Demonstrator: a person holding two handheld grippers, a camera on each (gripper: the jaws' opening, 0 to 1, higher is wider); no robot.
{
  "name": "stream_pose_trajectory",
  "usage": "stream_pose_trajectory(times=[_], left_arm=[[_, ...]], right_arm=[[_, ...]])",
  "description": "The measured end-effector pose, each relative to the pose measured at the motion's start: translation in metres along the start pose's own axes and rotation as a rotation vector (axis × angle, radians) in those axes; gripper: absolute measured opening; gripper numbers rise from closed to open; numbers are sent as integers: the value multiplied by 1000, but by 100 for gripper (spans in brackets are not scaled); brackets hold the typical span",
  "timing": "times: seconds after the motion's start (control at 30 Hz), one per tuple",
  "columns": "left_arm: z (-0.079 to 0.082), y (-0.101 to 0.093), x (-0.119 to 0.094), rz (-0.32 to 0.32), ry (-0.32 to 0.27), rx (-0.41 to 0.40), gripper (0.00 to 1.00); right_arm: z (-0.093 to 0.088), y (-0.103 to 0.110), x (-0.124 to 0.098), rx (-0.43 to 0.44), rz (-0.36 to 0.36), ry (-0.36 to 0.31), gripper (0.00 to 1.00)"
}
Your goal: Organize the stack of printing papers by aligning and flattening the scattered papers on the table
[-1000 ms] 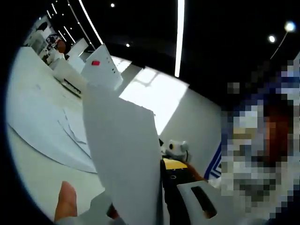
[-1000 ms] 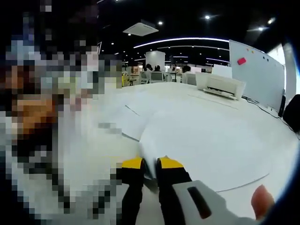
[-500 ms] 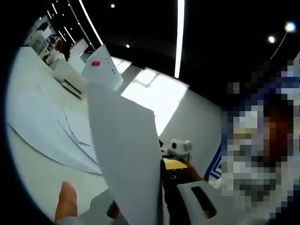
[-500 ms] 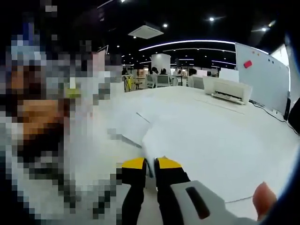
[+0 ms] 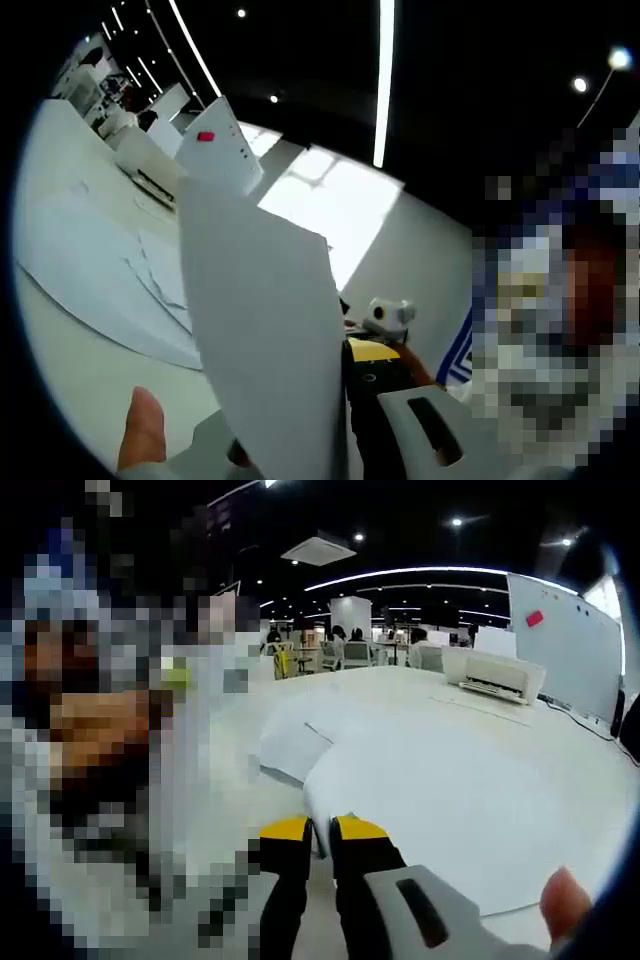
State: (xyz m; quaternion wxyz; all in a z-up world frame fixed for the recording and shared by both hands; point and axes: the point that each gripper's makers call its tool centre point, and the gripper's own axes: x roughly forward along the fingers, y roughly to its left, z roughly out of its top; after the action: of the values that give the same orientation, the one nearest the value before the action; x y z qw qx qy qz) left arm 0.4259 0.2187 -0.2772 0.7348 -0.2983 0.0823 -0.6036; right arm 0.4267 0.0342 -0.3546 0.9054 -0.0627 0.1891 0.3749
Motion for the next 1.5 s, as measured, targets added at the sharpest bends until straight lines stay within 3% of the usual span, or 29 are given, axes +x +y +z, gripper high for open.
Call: stream_pose_trajectory(times=[0.23,0.37,0.53,0.7,0.77,0.93,1.1,1.23,1.4,1.43,1.5], left_arm=[[0,0,0,0,-3,-3,6],[0,-1,0,-1,-4,-3,6],[-1,-1,0,1,-4,-1,6],[0,-1,0,-1,-5,1,6],[1,-1,-1,-3,-8,0,6],[2,0,-1,-8,-9,1,6],[2,1,-1,-3,-9,2,6],[3,2,-1,0,-9,3,6],[3,3,-1,-2,-10,2,6],[3,3,-1,-3,-10,1,6],[3,2,-1,-3,-10,2,6]], right_arm=[[0,20,1,38,71,-15,5],[-2,25,-1,7,84,-13,8],[-4,22,-1,-15,76,-12,20],[5,22,-10,-84,75,-56,29],[8,18,-16,-72,70,-79,36],[-5,11,-22,-79,57,-51,55],[-21,9,-14,-91,50,-4,63],[-23,0,-10,-44,36,-4,63],[-23,-15,-7,-20,12,-7,50],[-22,-16,-7,-20,11,-8,46],[-20,-17,-6,-25,15,-13,29]])
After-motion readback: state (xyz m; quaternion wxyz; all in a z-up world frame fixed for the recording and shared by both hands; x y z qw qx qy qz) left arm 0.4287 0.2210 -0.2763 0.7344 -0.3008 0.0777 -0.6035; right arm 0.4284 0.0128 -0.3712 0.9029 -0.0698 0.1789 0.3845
